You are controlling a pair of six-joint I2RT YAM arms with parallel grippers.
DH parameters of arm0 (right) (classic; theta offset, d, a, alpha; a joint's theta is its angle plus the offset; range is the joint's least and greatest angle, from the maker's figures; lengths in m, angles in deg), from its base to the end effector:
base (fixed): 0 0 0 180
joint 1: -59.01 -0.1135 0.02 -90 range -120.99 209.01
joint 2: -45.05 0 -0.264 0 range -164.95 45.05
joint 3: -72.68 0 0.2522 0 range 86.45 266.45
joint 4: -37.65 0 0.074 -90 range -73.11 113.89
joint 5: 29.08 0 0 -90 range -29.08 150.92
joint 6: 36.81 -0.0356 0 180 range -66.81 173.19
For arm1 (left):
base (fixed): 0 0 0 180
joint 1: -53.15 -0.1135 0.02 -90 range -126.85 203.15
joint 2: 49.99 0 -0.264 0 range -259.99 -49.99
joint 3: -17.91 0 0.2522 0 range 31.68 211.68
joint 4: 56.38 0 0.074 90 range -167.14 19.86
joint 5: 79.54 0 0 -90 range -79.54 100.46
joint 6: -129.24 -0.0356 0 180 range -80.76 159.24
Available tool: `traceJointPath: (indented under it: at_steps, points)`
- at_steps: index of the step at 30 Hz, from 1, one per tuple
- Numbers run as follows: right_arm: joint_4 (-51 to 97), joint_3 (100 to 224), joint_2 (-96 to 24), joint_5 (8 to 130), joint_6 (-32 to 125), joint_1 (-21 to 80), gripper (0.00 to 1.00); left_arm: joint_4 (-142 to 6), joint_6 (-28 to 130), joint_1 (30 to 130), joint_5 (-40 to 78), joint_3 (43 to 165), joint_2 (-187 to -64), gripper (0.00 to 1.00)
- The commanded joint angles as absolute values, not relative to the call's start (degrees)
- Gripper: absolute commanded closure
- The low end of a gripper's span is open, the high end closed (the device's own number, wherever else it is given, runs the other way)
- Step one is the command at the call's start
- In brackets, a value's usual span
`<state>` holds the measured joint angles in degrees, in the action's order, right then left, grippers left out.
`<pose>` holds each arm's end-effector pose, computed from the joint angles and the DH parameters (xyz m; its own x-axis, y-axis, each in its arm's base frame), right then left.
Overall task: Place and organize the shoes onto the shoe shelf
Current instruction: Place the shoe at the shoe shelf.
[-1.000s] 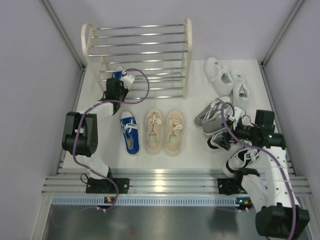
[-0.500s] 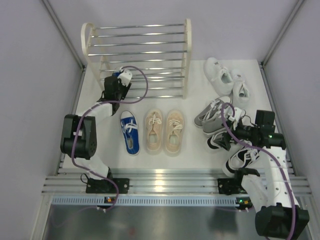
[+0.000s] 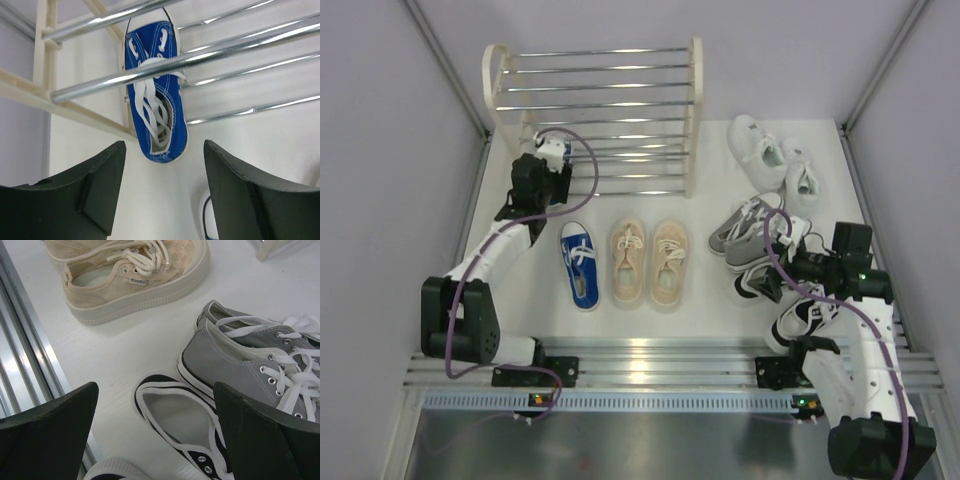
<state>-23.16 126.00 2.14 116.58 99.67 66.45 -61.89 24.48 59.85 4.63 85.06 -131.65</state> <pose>0.1373 0.0117 0.2663 -0.2006 -0.3863 -0.9003 -0.8631 0.5045 -0.0241 0.3268 -0.0348 0.2741 -0.3234 0.2932 -0.8997 0.1072 0.9560 0.2730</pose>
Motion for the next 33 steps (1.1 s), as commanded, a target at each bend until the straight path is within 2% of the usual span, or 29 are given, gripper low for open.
traceJointPath:
  at_steps: [1, 5, 11, 17, 23, 25, 33]
  points:
    - [-24.10, 128.63, 3.13, 119.37, 101.62, 67.53, 0.00, -67.14, 32.28, 59.48, 5.18, 84.58, -126.72, 0.31]
    - [-24.54, 128.63, 3.66, 119.98, 101.97, 67.89, 0.01, -78.54, 39.06, 59.48, 5.62, 87.30, -120.94, 0.29]
    - [-24.63, 128.63, 3.66, 120.16, 102.06, 67.97, 0.01, -92.17, 58.46, 59.48, 6.07, 85.82, -109.17, 0.23]
    - [-24.54, 128.63, 3.75, 120.25, 102.06, 68.06, 0.01, -100.10, 74.55, 59.48, 15.63, 74.93, -91.09, 0.22]
    - [-24.54, 128.63, 3.92, 120.25, 102.06, 68.15, 0.01, -108.72, 83.09, 59.48, 14.05, 67.99, -76.64, 0.26]
    - [-24.63, 128.63, 3.83, 120.25, 102.06, 68.15, 0.00, -108.99, 85.38, 59.48, 16.25, 64.22, -75.65, 0.32]
    - [-24.28, 128.46, 3.57, 119.90, 101.89, 68.15, 0.01, -108.99, 88.46, 60.35, 16.88, 59.89, -76.53, 0.36]
